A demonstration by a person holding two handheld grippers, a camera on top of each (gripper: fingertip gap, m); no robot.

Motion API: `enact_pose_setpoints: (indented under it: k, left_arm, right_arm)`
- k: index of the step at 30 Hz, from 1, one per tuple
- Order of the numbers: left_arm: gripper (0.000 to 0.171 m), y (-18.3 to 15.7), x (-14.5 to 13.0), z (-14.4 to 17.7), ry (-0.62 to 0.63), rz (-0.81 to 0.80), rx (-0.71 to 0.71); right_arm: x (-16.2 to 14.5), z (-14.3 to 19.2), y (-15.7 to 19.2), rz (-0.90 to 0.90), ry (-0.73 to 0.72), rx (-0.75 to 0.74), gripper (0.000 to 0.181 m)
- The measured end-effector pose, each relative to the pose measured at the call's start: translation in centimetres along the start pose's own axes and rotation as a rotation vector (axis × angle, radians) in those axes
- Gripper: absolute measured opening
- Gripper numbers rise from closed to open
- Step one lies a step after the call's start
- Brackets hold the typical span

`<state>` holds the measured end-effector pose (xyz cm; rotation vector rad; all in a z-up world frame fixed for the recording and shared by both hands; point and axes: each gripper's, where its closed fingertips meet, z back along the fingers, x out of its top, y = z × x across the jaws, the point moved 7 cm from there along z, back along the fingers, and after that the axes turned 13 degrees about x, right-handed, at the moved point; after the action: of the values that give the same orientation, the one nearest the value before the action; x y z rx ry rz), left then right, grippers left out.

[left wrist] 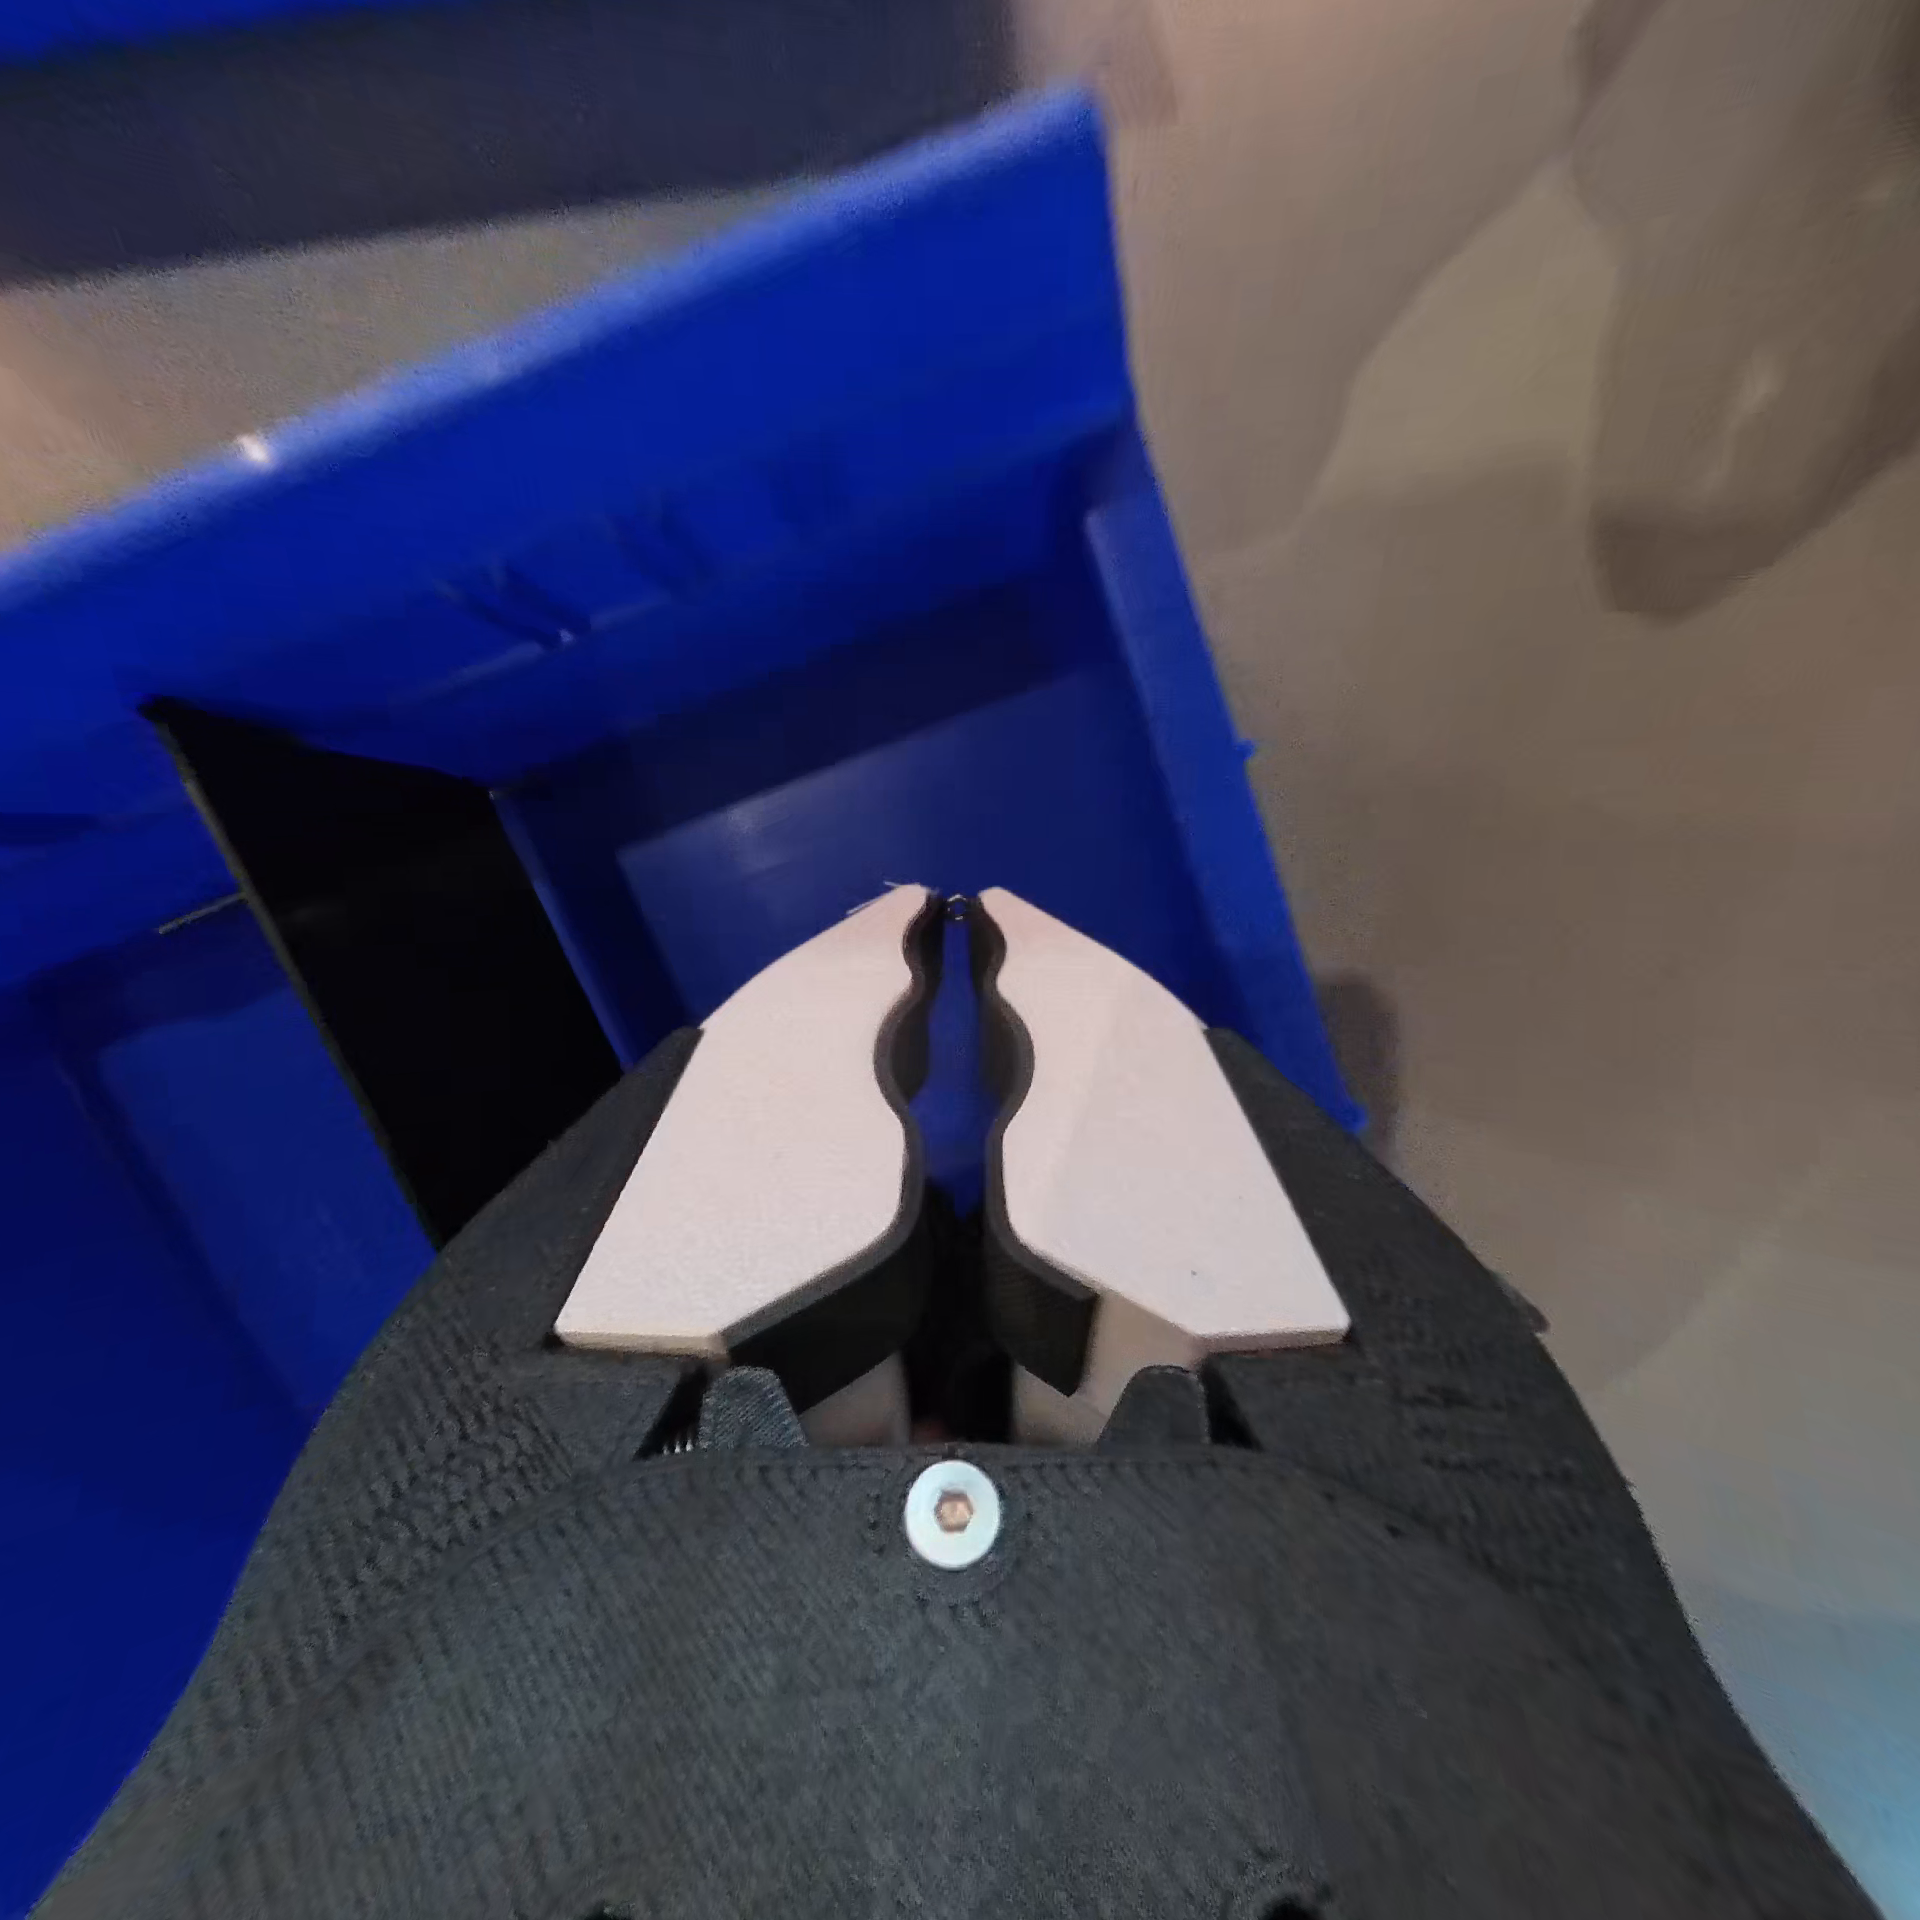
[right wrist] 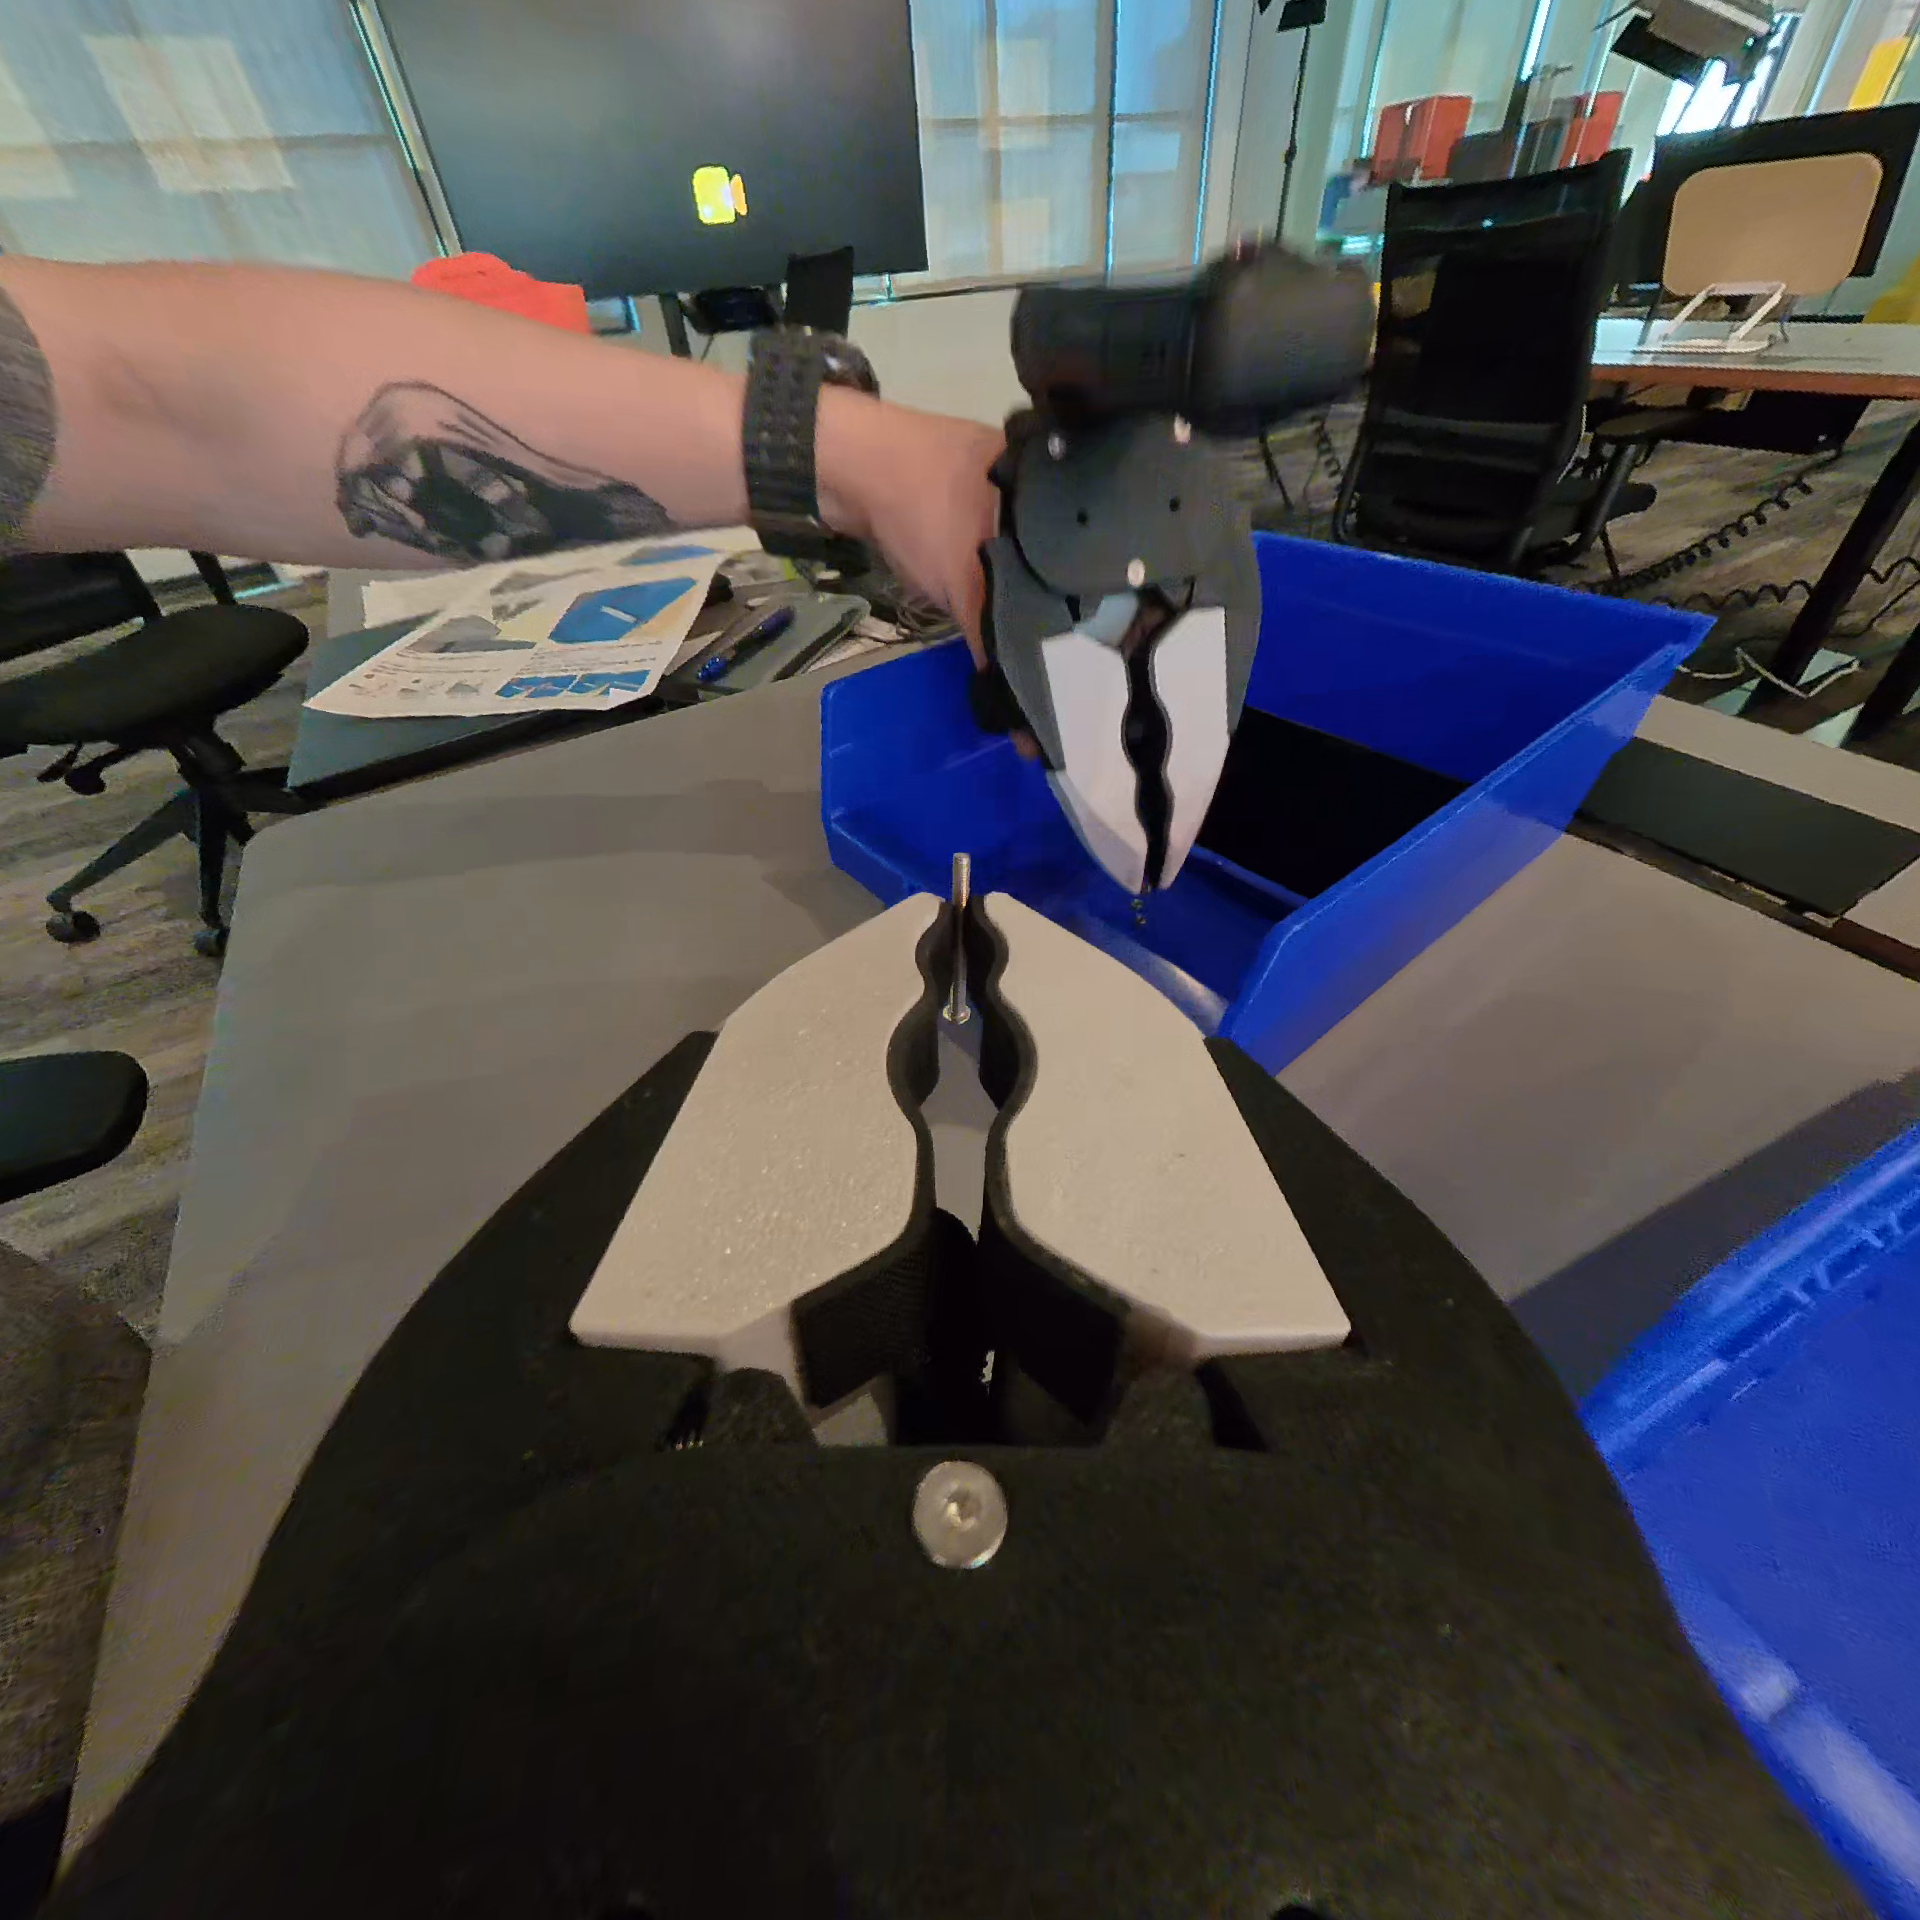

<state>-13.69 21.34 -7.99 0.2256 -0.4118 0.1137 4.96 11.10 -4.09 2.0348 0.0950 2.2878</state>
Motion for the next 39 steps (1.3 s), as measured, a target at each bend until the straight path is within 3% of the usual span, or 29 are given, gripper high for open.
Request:
enact_pose_setpoints:
  k: [10, 18, 39]
  left_arm:
    - [0.005, -5.4, 6.5, 7.4, -0.13, -0.049, -0.077]
    - [0.005, -8.0, 9.3, 9.7, -0.125, -0.099, -0.053]
    - [0.004, -9.5, 9.7, 9.9, -0.116, -0.105, -0.048]
  right_arm:
    - [-0.5, -2.8, 0.8, 0.007, 0.144, 0.012, 0.002]
    - [1.0, -3.6, 1.5, 0.075, 0.259, -0.084, 0.002]
    - [2.4, -3.6, 3.2, 0.178, 0.263, -0.142, 0.002]
